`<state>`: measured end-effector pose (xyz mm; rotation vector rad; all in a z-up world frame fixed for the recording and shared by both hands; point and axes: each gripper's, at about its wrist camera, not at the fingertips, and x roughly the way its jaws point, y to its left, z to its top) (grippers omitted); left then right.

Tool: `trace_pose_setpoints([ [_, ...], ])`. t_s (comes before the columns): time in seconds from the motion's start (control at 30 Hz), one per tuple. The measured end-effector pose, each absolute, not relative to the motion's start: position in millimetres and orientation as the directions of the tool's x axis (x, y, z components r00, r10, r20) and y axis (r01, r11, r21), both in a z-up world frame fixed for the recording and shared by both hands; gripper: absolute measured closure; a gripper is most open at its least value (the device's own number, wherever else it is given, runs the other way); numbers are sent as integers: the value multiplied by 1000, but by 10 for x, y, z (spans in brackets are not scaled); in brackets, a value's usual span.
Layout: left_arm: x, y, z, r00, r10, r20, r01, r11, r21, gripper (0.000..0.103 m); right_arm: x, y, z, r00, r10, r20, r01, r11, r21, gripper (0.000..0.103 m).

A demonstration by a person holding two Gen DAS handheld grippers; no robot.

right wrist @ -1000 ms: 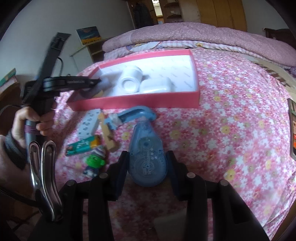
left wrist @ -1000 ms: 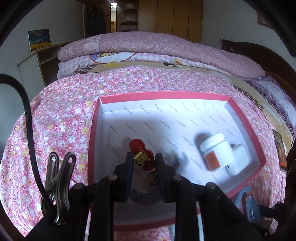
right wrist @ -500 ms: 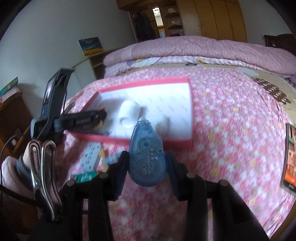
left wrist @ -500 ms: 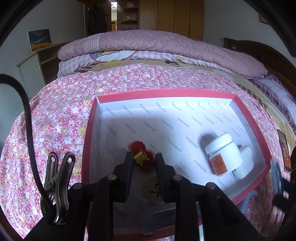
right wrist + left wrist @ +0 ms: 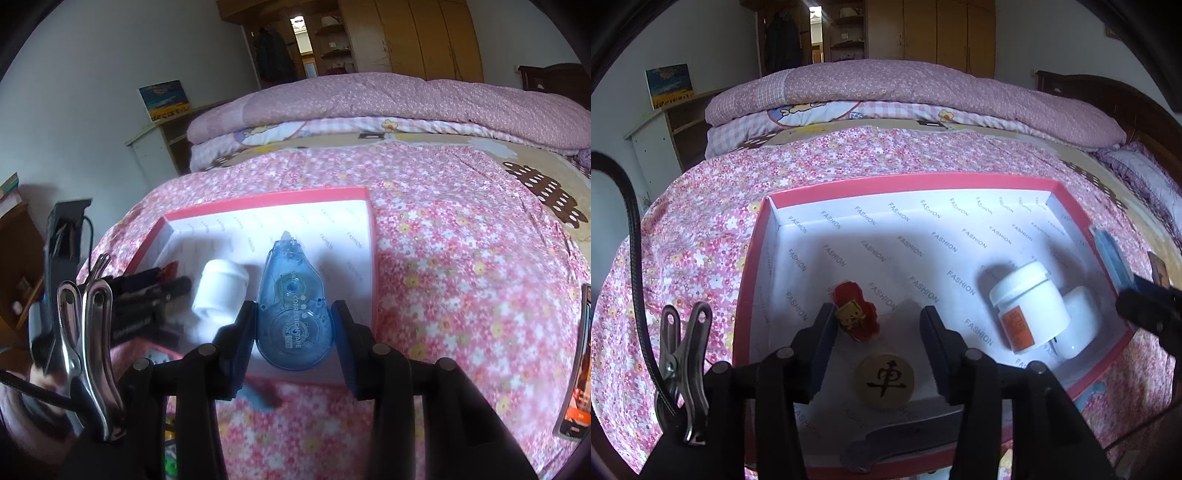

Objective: Organize rigid objects
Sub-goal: 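Carry the red charm and blue tape into the pink box and release both, then lift both tools out of the box back toward the remaining items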

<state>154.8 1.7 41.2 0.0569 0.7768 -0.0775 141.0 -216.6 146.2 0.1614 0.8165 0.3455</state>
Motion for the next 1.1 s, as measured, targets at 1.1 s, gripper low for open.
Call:
trace_pose_setpoints([
  [1.1,1551,39,438,702,-51,-710,68,998,-5,49,1761,-2026,1429,629,327,-706,-239,945,224,60],
])
